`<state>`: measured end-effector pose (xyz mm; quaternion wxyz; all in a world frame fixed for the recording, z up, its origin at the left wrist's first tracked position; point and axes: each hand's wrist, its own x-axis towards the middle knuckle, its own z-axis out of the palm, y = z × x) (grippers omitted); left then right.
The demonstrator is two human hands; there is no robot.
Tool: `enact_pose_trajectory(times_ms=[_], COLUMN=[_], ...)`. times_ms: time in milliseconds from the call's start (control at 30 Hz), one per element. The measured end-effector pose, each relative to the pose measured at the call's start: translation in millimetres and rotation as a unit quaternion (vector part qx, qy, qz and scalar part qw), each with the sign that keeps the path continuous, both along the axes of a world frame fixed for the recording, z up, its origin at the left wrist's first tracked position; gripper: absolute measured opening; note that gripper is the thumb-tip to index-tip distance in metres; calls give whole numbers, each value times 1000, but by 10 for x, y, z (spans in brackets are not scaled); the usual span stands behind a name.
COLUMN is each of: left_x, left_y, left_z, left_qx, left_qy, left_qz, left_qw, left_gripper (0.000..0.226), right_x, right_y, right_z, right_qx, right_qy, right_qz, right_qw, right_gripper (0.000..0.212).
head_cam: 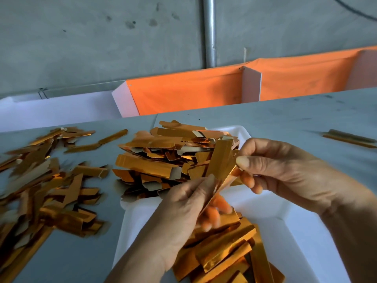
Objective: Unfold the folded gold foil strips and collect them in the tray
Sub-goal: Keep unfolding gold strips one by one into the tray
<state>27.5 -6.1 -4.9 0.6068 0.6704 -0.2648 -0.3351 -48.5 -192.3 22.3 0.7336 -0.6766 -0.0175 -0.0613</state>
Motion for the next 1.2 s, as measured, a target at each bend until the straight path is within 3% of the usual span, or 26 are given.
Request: enact_pose_trajectory(times_ms=[100, 200, 400, 567, 767, 900, 1067, 1200], left_x=[3, -31, -45, -46, -66, -71, -78, -101], left_y=[-8, -22, -9, -29, -27, -39, -62, -80], left_z=[-38, -29, -34, -83, -69, -69, -72, -33], left_qx=[54, 25, 46, 86, 67, 70, 147, 195], left_qy=[-243, -347, -366, -392, -469, -514, -576, -597], left_qz=[55, 66, 69, 76, 62, 44, 10, -6], left_qw=[967, 935, 927, 913, 879, 854, 804, 778], left_gripper=[54, 60, 61, 64, 68, 68, 74, 72], right_x=[13, 38, 37, -14, -39, -63, -38, 15], right_y=[18, 57, 39, 66, 48, 17, -32, -22], right_z=[-6, -40, -54, -3, 45, 64, 16, -79], right_qx=[-89, -183, -262, -132, -8, 9, -27, 4], right_qy=[20, 49, 66, 83, 115, 128, 165, 184], right_qz=[-56, -104, -176, -98, -34, -9, 32, 64], right_qw=[994, 976, 947, 983, 993, 992, 985, 981], right_gripper=[17, 19, 22, 22, 19, 18, 4, 9])
